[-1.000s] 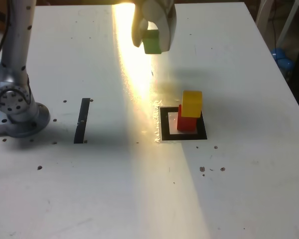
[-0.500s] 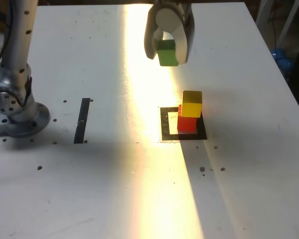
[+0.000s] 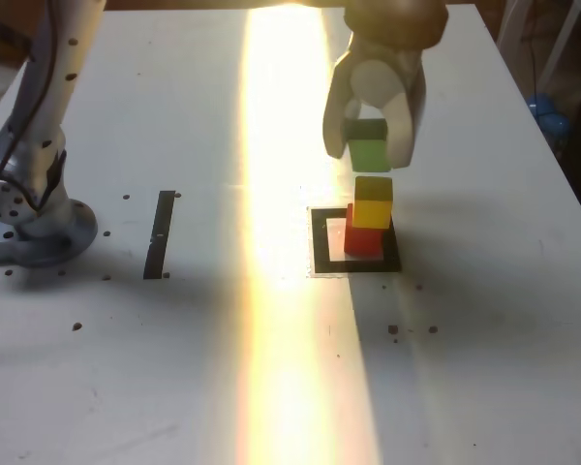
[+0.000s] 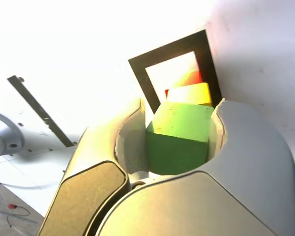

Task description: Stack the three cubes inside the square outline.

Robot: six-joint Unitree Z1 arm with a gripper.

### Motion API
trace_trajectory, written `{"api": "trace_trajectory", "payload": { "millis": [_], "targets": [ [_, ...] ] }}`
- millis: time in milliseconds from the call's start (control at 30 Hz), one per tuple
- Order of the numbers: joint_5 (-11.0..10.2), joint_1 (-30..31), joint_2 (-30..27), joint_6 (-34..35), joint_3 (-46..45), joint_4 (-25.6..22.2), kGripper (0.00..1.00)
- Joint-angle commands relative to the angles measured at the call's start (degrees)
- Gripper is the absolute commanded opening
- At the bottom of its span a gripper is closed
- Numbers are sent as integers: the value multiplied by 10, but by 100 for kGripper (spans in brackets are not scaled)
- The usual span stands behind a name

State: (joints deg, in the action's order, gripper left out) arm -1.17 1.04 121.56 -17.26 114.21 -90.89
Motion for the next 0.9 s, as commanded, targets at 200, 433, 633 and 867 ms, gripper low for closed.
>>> {"api": "trace_trajectory", "payload": {
  "millis": [200, 433, 633, 867],
  "targets": [
    [7, 9, 15, 9, 10, -4, 26],
    [10, 10, 15, 10, 5, -4, 26],
    [13, 14, 14, 11, -2, -2, 31],
    [14, 18, 12, 10, -12, 4, 94]
  ]
}}
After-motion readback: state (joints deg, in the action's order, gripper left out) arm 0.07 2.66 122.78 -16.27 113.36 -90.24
